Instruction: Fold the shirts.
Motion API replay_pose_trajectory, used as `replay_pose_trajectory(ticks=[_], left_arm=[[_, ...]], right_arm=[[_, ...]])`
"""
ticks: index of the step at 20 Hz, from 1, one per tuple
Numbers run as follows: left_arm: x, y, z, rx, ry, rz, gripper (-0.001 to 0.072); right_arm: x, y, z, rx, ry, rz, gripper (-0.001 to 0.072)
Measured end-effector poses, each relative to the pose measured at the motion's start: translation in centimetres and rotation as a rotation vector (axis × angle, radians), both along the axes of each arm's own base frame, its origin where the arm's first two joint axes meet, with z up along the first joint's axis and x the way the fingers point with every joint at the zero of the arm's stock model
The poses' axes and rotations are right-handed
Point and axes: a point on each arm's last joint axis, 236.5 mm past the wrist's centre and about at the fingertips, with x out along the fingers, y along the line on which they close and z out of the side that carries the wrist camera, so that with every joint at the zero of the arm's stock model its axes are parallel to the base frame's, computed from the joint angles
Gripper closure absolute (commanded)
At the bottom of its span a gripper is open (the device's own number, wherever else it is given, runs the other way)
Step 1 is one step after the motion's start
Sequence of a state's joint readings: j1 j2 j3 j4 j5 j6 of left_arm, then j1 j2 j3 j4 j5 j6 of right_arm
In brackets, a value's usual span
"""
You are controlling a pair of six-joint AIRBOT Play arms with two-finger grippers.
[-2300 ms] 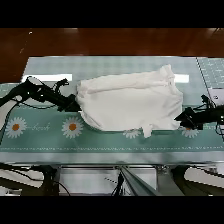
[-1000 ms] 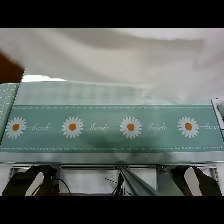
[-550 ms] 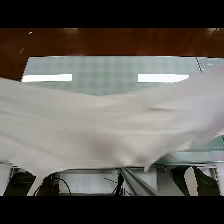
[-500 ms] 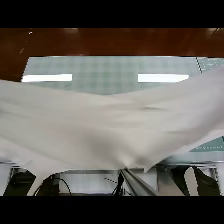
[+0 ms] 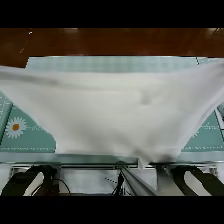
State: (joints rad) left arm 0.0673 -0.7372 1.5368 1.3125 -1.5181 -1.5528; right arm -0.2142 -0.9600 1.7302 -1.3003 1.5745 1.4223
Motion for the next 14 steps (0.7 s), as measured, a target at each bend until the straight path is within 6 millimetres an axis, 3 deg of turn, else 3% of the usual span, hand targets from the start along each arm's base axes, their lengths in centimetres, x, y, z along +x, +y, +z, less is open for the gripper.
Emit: replay_pose_trajectory(ticks=[3,7,11,14], left_arm=[[6.0,0.5,-3.9,0.002,0.076,-0.002,0.0681],[13.3,0.5,-11.7,-0.009,0.23,-0.034,0.0681],[18.5,0.4,-21.1,-0.038,0.387,-0.043,0.0681],[21.2,0.0,-27.0,-0.084,0.454,-0.034,0.0681]], right_arm=[[7.6,-0.6,-4.1,0.016,0.039,-0.023,0.0688],[15.8,-0.8,-12.1,0.073,0.132,-0.057,0.0688],[20.5,-0.5,-19.5,0.13,0.209,-0.078,0.0688],[22.0,-0.4,-24.3,0.149,0.276,-0.087,0.0688]])
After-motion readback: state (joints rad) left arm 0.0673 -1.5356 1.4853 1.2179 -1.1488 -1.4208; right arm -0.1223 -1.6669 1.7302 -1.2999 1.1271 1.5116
